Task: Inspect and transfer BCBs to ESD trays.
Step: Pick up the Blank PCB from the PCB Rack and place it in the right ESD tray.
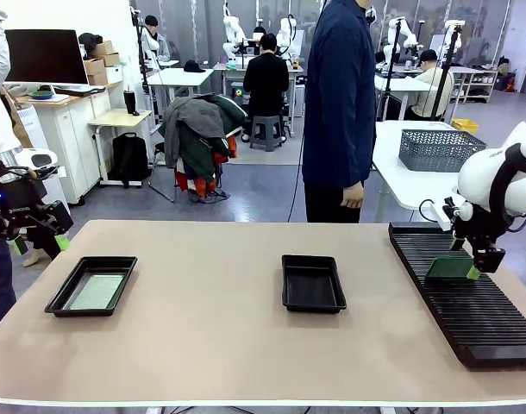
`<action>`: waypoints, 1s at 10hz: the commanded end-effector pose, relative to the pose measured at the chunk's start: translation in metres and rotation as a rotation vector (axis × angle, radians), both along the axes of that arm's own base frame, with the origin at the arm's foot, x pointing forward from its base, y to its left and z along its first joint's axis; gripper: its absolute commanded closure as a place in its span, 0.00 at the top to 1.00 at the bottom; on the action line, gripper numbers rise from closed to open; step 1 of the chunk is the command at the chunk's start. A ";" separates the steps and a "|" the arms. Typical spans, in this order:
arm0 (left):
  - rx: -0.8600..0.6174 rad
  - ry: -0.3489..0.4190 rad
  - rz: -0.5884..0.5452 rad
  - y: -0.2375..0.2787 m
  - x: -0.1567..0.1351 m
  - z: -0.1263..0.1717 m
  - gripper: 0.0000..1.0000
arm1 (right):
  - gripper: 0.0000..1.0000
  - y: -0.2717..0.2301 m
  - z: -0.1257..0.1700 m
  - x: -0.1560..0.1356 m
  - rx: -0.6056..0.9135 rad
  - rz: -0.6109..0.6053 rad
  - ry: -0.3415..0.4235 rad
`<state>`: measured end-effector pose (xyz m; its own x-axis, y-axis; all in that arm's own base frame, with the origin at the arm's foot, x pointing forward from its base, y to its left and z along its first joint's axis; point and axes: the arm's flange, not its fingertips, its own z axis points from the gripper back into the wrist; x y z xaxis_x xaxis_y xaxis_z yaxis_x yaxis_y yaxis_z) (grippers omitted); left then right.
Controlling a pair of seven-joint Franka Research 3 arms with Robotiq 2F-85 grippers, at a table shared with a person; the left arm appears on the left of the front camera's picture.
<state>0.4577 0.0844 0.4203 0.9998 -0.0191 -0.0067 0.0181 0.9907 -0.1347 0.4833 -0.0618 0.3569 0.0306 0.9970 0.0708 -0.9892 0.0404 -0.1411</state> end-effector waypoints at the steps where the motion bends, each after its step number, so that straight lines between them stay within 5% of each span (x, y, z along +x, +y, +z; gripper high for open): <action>1: 0.003 -0.004 0.002 0.000 0.000 -0.001 0.95 | 1.00 -0.007 -0.004 0.000 0.046 0.022 -0.005; 7: 0.003 -0.004 0.002 0.000 0.000 -0.001 0.95 | 1.00 -0.001 0.001 -0.002 0.004 0.001 0.005; 10: 0.003 -0.004 0.002 0.000 0.000 -0.001 0.95 | 0.86 -0.003 0.001 -0.005 -0.001 0.003 0.003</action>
<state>0.4577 0.0843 0.4203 0.9998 -0.0192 -0.0067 0.0181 0.9907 -0.1347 0.4831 -0.0626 0.3571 0.0291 0.9964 0.0796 -0.9890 0.0403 -0.1426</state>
